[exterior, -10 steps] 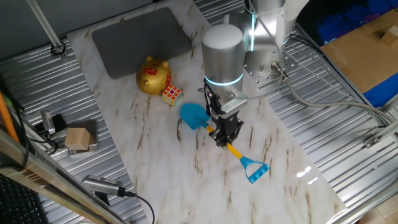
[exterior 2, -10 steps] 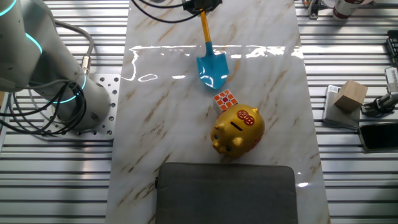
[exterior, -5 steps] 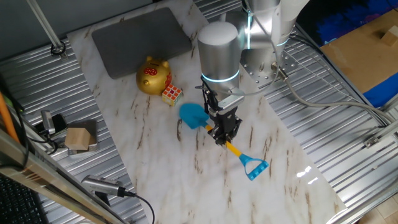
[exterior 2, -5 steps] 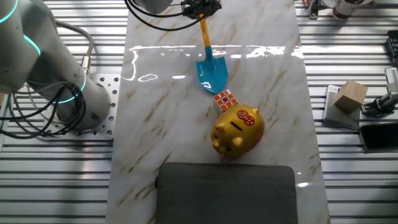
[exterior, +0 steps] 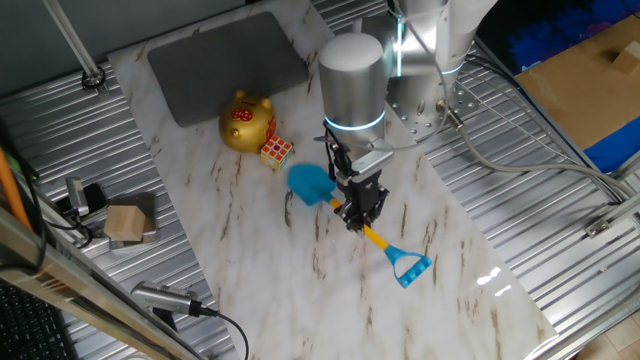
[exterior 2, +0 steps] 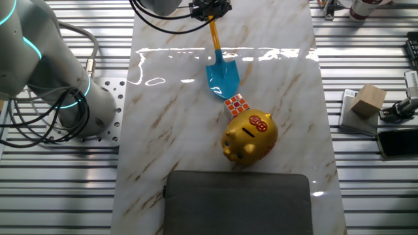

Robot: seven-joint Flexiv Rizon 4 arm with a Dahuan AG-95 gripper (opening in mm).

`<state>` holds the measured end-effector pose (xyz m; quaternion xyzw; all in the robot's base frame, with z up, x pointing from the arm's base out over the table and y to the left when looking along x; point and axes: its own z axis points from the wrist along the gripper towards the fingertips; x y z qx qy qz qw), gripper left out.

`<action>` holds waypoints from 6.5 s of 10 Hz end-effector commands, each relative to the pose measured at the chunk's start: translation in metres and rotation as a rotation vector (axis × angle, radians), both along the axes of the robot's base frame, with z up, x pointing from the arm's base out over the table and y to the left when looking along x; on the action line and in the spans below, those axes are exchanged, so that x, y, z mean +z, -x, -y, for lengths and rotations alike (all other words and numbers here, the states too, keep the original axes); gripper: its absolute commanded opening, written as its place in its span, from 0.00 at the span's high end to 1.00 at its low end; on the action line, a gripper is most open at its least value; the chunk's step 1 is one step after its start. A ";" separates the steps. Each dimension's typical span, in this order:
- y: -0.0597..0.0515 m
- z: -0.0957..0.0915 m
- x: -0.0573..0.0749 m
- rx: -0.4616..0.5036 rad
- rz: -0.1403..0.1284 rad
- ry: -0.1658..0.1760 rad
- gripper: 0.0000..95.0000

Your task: Use a shovel to scoop up an object

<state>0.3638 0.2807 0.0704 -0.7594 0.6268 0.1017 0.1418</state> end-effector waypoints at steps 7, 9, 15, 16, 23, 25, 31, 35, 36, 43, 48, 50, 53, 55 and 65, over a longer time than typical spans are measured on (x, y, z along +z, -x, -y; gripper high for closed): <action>0.002 0.009 -0.003 0.009 0.006 -0.001 1.00; 0.002 0.012 -0.006 0.013 0.008 -0.005 1.00; 0.000 0.017 -0.018 0.041 0.019 -0.011 1.00; -0.001 0.019 -0.020 0.051 0.023 -0.006 1.00; -0.006 0.026 -0.024 0.086 0.029 0.009 1.00; -0.006 0.026 -0.025 0.092 0.026 0.014 1.00; -0.005 0.030 -0.028 0.104 0.019 0.025 1.00; -0.006 0.039 -0.031 0.112 0.023 0.023 1.00; -0.006 0.039 -0.031 0.107 0.021 0.019 1.00; -0.010 0.048 -0.028 0.145 0.030 0.025 1.00; -0.009 0.056 -0.032 0.166 0.039 0.039 1.00; -0.009 0.057 -0.033 0.169 0.040 0.044 1.00; -0.009 0.059 -0.036 0.176 0.043 0.053 1.00; -0.008 0.061 -0.036 0.178 0.044 0.055 1.00; -0.011 0.069 -0.034 0.194 0.046 0.066 1.00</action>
